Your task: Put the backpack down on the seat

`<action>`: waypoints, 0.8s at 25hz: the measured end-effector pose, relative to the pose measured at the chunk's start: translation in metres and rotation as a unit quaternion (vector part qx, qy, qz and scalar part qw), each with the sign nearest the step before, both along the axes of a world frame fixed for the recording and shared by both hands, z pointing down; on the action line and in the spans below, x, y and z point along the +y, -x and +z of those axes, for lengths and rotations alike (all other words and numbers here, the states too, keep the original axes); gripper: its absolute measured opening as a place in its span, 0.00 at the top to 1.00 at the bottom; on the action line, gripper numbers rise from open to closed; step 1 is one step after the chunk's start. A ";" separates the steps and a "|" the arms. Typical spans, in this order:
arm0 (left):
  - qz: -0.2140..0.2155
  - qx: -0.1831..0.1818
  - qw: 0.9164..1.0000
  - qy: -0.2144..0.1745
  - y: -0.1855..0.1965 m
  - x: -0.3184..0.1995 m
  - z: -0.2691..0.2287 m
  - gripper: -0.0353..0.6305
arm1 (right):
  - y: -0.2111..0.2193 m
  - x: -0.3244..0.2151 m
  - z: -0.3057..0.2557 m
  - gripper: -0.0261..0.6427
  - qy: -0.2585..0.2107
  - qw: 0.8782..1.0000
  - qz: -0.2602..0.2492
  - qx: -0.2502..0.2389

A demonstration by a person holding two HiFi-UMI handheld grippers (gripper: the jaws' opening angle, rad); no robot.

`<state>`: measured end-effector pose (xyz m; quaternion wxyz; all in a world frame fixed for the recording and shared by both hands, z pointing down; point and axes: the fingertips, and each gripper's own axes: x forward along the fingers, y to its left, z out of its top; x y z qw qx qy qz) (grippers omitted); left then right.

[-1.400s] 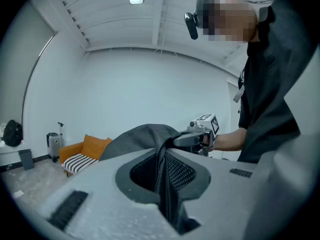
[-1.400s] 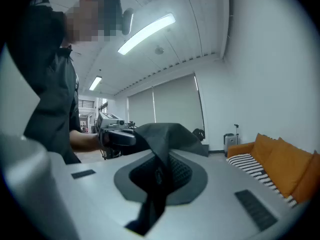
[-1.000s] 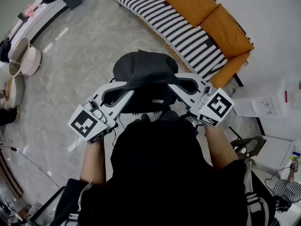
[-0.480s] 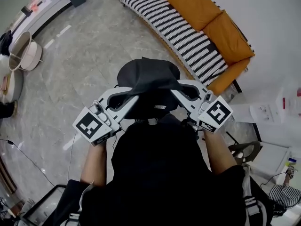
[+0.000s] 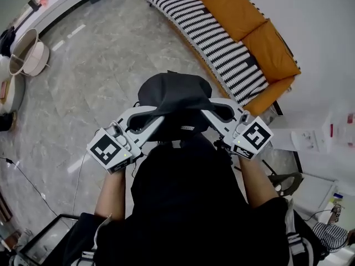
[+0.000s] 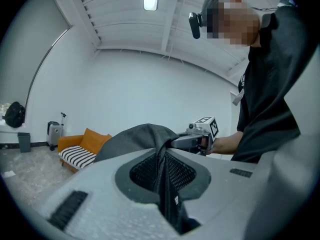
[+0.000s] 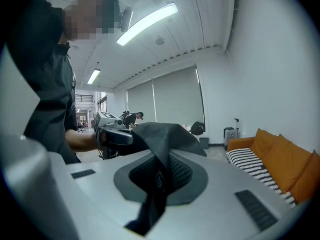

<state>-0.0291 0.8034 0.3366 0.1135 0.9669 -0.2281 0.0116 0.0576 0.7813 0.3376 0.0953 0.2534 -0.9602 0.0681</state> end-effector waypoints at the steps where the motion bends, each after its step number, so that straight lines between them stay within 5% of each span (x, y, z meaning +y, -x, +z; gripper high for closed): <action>1: -0.002 0.001 1.000 0.000 0.001 -0.002 0.000 0.88 | 0.000 -0.002 0.001 0.91 0.003 1.000 -0.002 -0.001; 20: -0.037 -0.025 0.998 0.032 0.004 -0.094 0.012 0.88 | 0.009 -0.106 0.016 0.91 0.022 0.999 -0.037 -0.031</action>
